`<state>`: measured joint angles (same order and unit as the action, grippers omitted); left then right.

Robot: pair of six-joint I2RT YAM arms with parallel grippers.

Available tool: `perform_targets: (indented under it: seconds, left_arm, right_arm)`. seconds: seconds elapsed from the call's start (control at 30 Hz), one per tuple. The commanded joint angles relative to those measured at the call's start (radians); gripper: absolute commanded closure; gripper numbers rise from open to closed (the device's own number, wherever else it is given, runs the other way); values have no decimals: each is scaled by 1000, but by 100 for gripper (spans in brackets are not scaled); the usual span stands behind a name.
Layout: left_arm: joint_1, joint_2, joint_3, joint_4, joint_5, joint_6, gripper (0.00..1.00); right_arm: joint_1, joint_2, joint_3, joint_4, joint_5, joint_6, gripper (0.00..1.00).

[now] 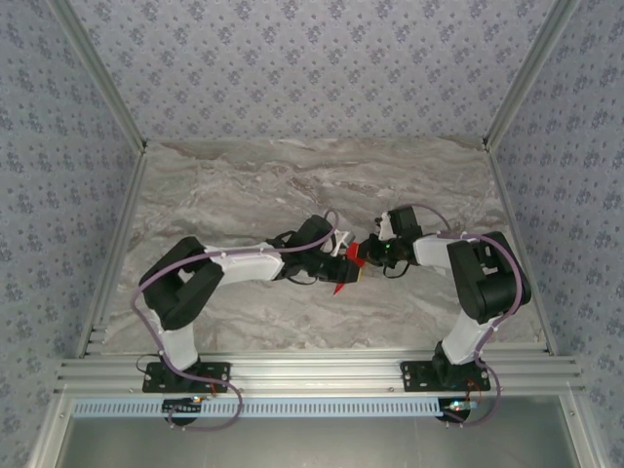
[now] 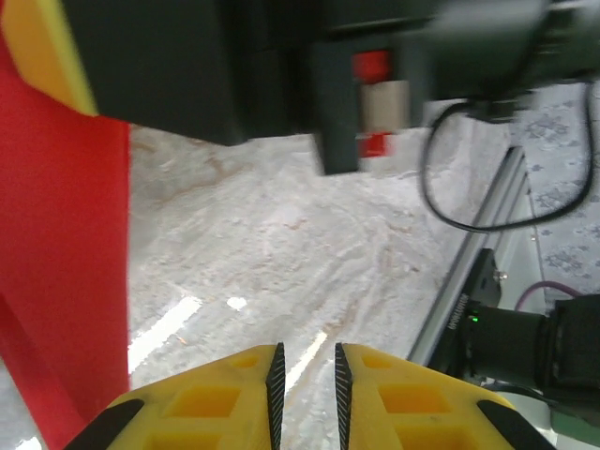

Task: Fold a paper plane with a square sheet of paper (fold left side to right side)
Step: Fold the wing for the fifth time at the center of the table.

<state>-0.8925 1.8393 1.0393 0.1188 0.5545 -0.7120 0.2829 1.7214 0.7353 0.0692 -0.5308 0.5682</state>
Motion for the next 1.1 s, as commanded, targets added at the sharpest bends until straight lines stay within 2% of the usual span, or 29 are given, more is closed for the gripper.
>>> perform_targets:
  seconds: [0.0, 0.37, 1.07]
  left_arm:
    - [2, 42, 35, 6, 7, -6, 77]
    - [4, 73, -7, 13, -39, -17, 78]
    - [3, 93, -63, 36, -47, -43, 78]
  right_arm:
    - [-3, 34, -38, -130, 83, -15, 91]
    - [-2, 27, -33, -145, 86, -22, 91]
    - [1, 29, -23, -163, 92, -32, 90]
